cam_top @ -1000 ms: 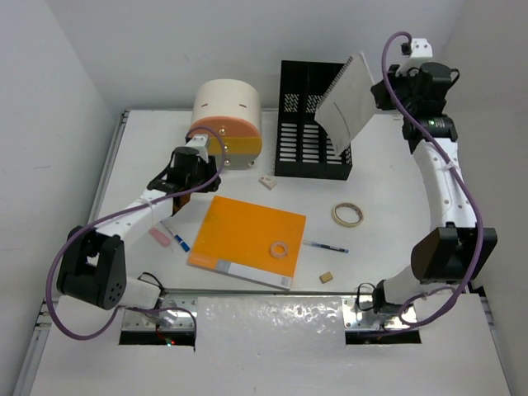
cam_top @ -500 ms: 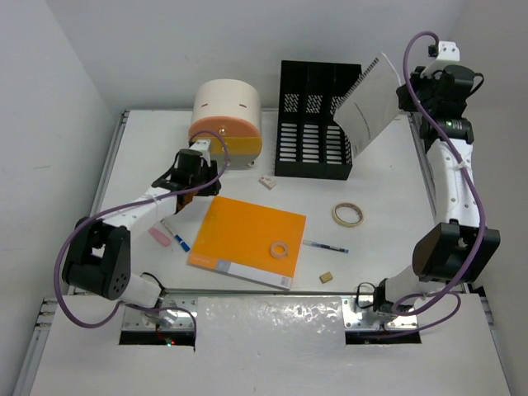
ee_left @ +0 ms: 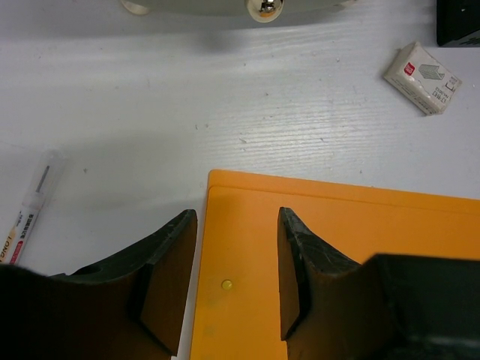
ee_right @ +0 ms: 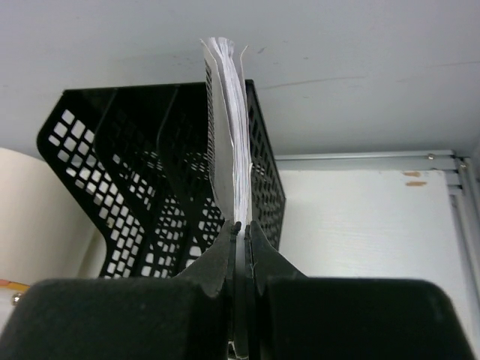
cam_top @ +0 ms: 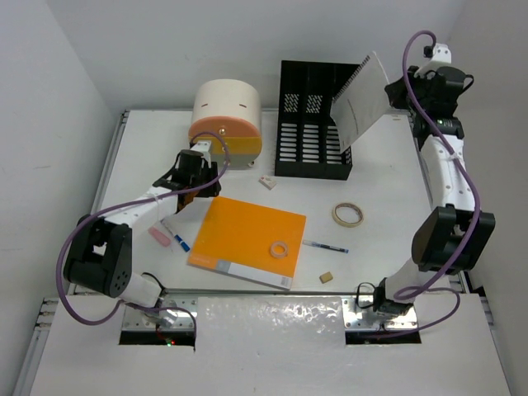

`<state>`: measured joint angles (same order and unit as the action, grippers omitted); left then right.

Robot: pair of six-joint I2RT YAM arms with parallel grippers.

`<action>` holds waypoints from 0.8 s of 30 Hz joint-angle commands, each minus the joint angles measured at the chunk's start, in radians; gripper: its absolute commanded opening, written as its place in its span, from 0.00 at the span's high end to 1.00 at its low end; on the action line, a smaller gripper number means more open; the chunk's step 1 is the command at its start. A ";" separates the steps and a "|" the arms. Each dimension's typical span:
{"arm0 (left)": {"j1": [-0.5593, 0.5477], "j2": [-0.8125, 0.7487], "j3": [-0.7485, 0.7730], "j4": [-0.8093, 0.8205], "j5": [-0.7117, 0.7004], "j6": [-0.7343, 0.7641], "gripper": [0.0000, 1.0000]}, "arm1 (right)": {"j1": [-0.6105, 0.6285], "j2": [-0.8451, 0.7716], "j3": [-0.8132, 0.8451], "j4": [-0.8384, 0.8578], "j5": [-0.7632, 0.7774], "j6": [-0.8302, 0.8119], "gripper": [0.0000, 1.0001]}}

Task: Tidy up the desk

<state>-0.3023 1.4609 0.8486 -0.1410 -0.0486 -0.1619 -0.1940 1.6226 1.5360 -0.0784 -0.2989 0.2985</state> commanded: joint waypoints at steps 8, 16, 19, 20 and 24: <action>-0.011 0.001 0.023 0.004 0.007 0.005 0.61 | 0.013 0.059 0.035 0.180 -0.071 0.051 1.00; -0.011 0.001 0.032 0.011 0.027 0.005 0.59 | 0.071 0.069 0.082 0.051 -0.049 -0.068 0.70; -0.011 -0.007 0.036 0.012 0.021 -0.004 0.59 | 0.094 0.039 0.104 -0.003 -0.003 -0.128 0.55; -0.011 -0.014 0.035 0.018 0.021 -0.007 0.59 | 0.100 0.028 0.104 -0.023 0.009 -0.137 0.47; -0.011 -0.050 0.041 0.037 0.068 -0.022 0.59 | 0.143 -0.097 0.044 -0.037 0.052 -0.191 0.32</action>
<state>-0.3023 1.4590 0.8490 -0.1535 -0.0235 -0.1665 -0.0799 1.6665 1.5879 -0.1204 -0.2920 0.1825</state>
